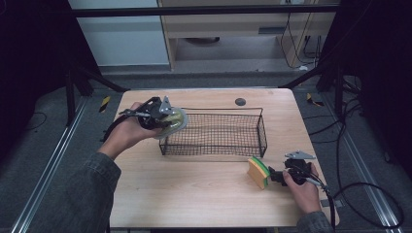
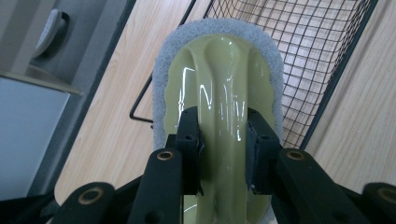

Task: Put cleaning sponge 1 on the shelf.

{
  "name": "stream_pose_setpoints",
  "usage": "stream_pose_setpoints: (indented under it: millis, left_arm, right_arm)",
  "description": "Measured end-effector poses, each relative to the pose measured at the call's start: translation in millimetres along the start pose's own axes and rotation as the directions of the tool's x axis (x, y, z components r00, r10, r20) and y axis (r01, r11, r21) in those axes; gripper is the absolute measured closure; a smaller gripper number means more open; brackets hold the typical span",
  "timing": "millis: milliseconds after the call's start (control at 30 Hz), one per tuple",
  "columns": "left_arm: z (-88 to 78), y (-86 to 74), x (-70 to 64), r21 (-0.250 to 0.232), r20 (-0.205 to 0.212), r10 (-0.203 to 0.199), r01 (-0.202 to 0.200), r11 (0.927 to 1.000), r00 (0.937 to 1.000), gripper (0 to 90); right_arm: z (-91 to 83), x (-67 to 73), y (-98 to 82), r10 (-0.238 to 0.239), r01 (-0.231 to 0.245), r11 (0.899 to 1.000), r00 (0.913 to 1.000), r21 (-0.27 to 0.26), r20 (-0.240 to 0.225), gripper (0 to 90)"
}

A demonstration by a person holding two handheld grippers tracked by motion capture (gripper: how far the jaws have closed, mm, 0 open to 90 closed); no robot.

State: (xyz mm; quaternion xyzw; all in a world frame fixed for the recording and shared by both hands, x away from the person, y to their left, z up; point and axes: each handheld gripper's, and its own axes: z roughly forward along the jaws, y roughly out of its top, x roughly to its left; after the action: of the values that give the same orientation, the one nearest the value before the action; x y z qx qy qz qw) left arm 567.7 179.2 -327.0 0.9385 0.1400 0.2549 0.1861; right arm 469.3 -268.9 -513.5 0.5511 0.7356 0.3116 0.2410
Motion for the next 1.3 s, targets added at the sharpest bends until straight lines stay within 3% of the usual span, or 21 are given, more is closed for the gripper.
stream_pose_setpoints:
  millis: [167, 500, 633, 833, 1300]
  left_arm:
    - [3.1, 5.6, 0.5, -0.002, -0.003, 0.020, -0.020, 0.9998, 0.9998, 70.8]
    - [9.0, 17.4, 0.0, -0.007, -0.017, 0.111, -0.112, 0.9937, 0.9936, 70.8]
    - [13.1, 19.2, 0.2, -0.032, -0.004, 0.122, -0.122, 0.9920, 0.9925, 70.7]
    - [21.2, 23.8, 0.6, -0.010, 0.005, 0.152, -0.152, 0.9883, 0.9883, 70.8]
    - [37.3, 31.8, -4.1, 0.014, 0.013, 0.181, -0.181, 0.9833, 0.9834, 70.7]
  right_arm:
    - [0.0, 0.1, 0.1, 0.002, -0.002, 1.000, 1.0000, -0.001, 0.000, 0.8]
    - [0.0, 0.0, 0.0, 0.000, 0.000, 1.000, 1.0000, 0.000, 0.000, 0.8]
    - [0.0, 0.0, 0.0, 0.000, 0.000, 1.000, 1.0000, 0.000, 0.000, 0.8]
    - [0.0, 0.0, 0.0, 0.000, 0.000, 1.000, 1.0000, 0.001, -0.001, 0.8]
    - [0.1, 0.0, 0.1, 0.001, -0.001, 1.000, 1.0000, 0.000, -0.002, 0.8]
